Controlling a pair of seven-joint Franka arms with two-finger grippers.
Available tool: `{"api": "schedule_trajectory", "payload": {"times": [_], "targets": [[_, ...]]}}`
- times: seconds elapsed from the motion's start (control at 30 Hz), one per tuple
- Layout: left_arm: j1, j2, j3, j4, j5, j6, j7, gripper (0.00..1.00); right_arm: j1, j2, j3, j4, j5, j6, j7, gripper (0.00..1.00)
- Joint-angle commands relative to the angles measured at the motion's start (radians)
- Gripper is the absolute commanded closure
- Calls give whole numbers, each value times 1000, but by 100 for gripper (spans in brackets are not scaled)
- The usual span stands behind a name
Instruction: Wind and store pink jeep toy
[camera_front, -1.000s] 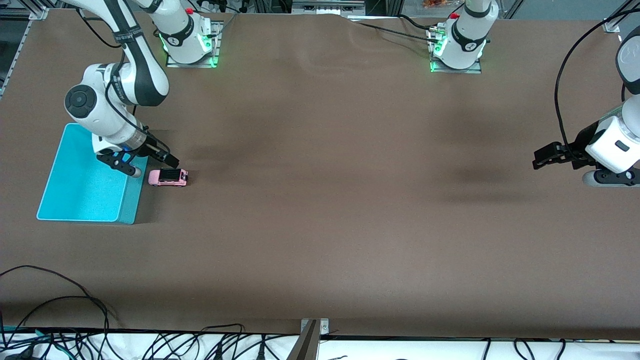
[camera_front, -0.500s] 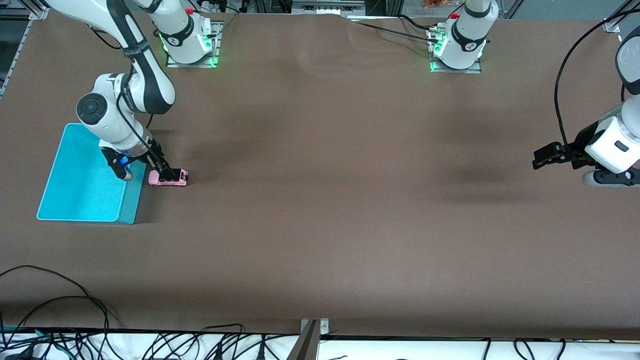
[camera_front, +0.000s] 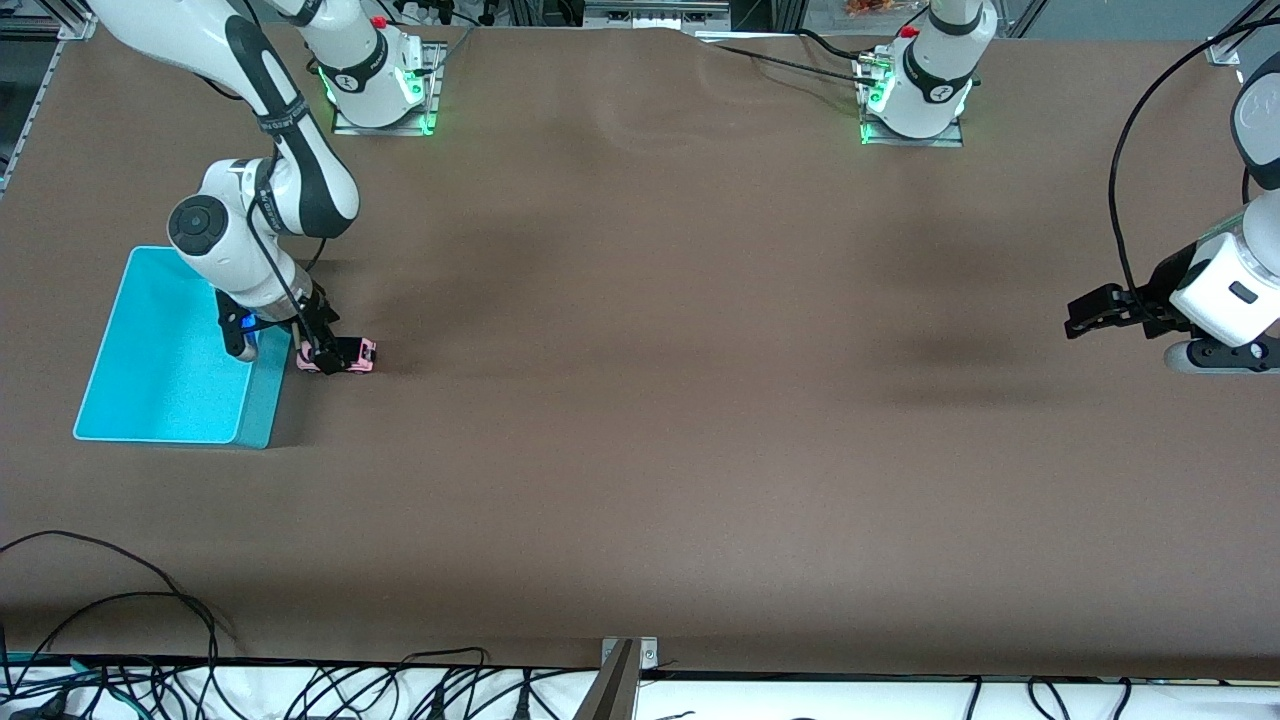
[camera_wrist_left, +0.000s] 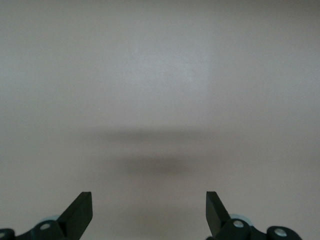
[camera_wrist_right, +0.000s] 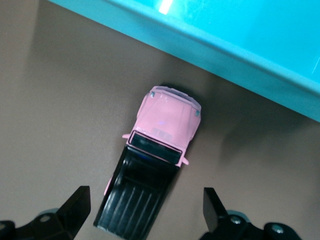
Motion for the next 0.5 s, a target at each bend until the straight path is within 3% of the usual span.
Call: {"api": "schedule_trajectory", "payload": {"times": [0.0, 0.27, 0.3, 0.4, 0.47], "targets": [[9, -13, -7, -13, 14, 4, 20, 0, -4, 30, 4, 0, 1, 48, 40, 0], [7, -13, -7, -13, 14, 4, 20, 0, -6, 47, 3, 5, -2, 53, 36, 0], [9, -13, -8, -13, 14, 4, 20, 0, -6, 45, 3, 5, 3, 53, 37, 8], [9, -13, -7, -13, 14, 4, 20, 0, -7, 42, 3, 8, 10, 53, 42, 46], [9, -13, -8, -13, 14, 4, 20, 0, -6, 40, 3, 8, 10, 53, 42, 64]]}}
